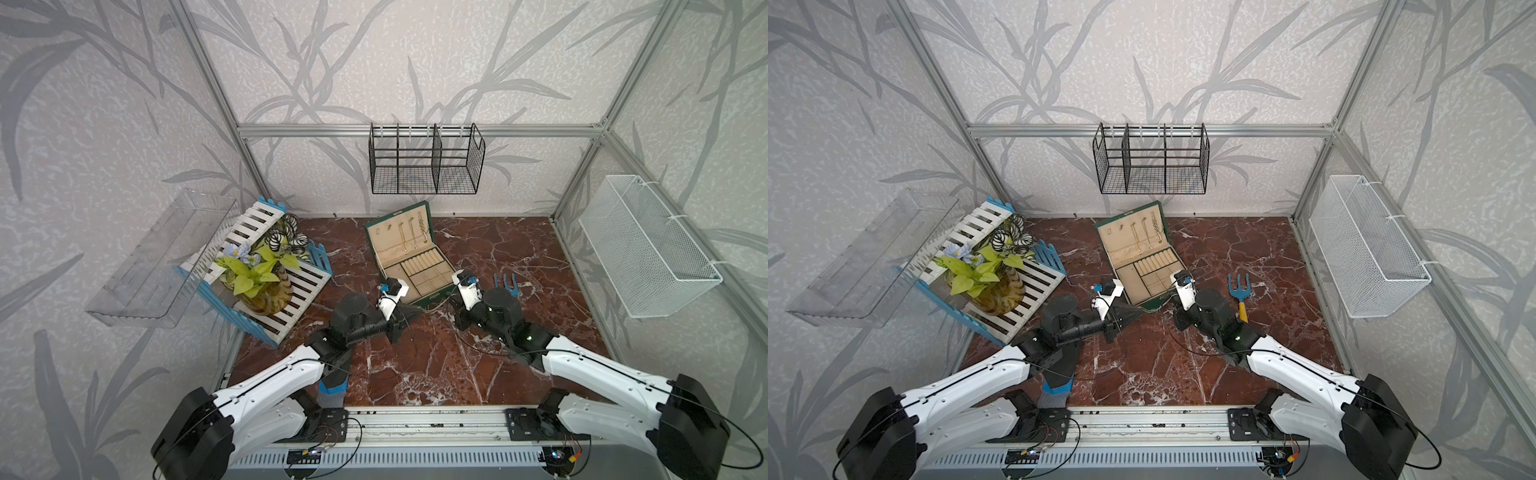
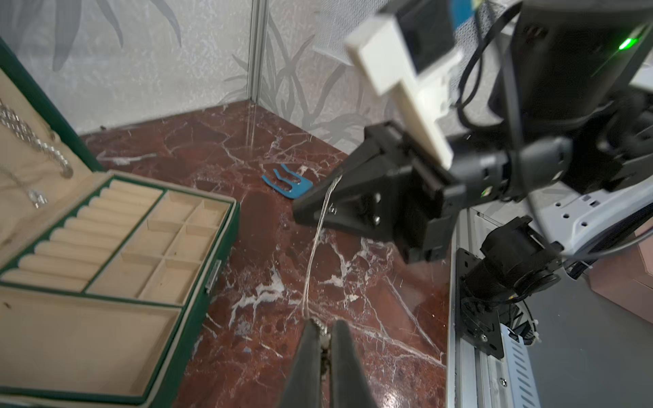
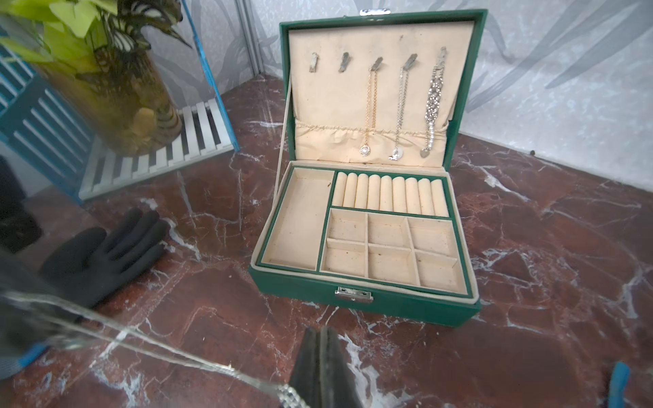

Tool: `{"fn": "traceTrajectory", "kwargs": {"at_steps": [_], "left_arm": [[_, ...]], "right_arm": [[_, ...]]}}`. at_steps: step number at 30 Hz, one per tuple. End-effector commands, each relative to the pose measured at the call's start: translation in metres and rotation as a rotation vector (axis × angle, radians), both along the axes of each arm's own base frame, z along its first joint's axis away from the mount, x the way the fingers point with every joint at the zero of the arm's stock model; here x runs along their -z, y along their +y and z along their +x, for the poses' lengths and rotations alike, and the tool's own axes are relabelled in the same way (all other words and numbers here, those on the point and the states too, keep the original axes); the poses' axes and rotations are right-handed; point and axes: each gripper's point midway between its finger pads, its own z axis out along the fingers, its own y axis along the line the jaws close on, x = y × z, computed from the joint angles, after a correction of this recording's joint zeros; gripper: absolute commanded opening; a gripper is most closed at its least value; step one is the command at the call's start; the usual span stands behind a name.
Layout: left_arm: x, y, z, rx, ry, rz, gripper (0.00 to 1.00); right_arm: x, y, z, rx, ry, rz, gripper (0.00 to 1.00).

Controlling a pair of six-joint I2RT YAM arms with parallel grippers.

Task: Put jewelry chain into jewelry box
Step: Pick up the necklace from the center of the board.

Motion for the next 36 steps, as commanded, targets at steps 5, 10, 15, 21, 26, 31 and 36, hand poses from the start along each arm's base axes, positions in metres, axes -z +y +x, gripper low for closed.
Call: {"fn": "traceTrajectory", "kwargs": {"at_steps": [5, 10, 15, 21, 26, 31, 36], "left_arm": [[0.028, -0.004, 0.007, -0.005, -0.032, -0.024, 0.07], [0.063, -0.011, 0.008, 0.043, -0.006, 0.080, 0.30], [0.077, -0.008, 0.018, 0.020, -0.015, 0.172, 0.74], [0.058, -0.013, 0.021, 0.040, -0.072, 0.167, 0.99], [0.026, -0.027, 0.015, 0.123, -0.113, 0.090, 1.00], [0.005, -0.043, 0.008, 0.228, -0.118, 0.024, 0.99], [-0.013, -0.056, 0.009, 0.285, -0.132, -0.039, 0.96]], "right_arm": [[0.012, 0.009, -0.013, -0.124, 0.053, -0.097, 0.00], [0.019, 0.016, -0.012, -0.117, 0.111, -0.054, 0.00], [0.032, 0.012, -0.012, -0.099, 0.152, -0.087, 0.00], [0.032, -0.002, -0.010, -0.048, 0.142, -0.144, 0.00], [0.016, -0.005, -0.011, -0.045, 0.122, -0.148, 0.00], [-0.001, -0.002, -0.017, -0.074, 0.112, -0.111, 0.00], [-0.016, 0.003, -0.021, -0.112, 0.079, -0.069, 0.00]]}}
